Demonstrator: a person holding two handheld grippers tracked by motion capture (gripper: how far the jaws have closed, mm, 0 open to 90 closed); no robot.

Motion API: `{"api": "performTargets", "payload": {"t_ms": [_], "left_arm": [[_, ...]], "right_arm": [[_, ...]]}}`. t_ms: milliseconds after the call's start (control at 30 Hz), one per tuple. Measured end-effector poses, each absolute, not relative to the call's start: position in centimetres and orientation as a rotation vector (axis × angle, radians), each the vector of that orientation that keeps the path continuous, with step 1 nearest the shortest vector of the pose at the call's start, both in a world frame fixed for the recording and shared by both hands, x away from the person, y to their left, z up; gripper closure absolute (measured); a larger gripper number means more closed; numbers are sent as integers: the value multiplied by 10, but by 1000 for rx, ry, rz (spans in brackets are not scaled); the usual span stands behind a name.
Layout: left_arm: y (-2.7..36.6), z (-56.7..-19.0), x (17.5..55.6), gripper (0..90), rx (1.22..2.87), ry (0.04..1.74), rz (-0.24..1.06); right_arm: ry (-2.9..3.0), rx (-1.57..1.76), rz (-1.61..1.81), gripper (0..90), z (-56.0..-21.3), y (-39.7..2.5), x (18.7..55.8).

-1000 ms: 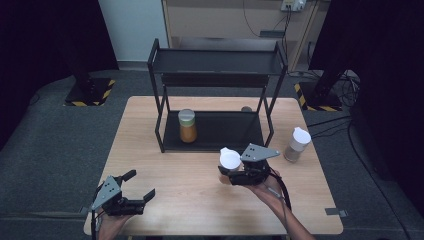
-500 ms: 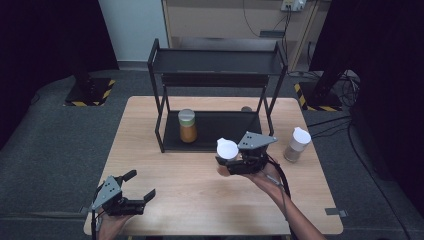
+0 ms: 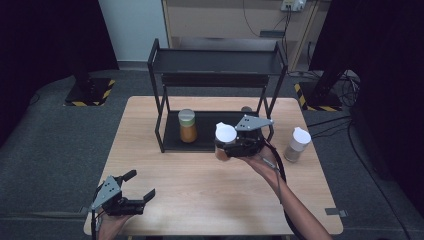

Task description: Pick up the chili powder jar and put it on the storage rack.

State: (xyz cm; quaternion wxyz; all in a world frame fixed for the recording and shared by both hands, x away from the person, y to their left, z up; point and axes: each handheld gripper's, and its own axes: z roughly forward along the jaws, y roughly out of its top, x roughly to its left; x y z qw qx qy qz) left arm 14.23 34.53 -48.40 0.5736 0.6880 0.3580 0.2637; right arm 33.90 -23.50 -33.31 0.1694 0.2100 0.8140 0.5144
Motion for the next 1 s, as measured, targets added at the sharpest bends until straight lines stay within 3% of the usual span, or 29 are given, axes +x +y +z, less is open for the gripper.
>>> {"api": "performTargets", "payload": {"t_ms": [1000], "left_arm": [[347, -486, 144, 15, 1608, 833, 607]], "right_arm": [[2269, 741, 1456, 309, -349, -201, 406]]}}
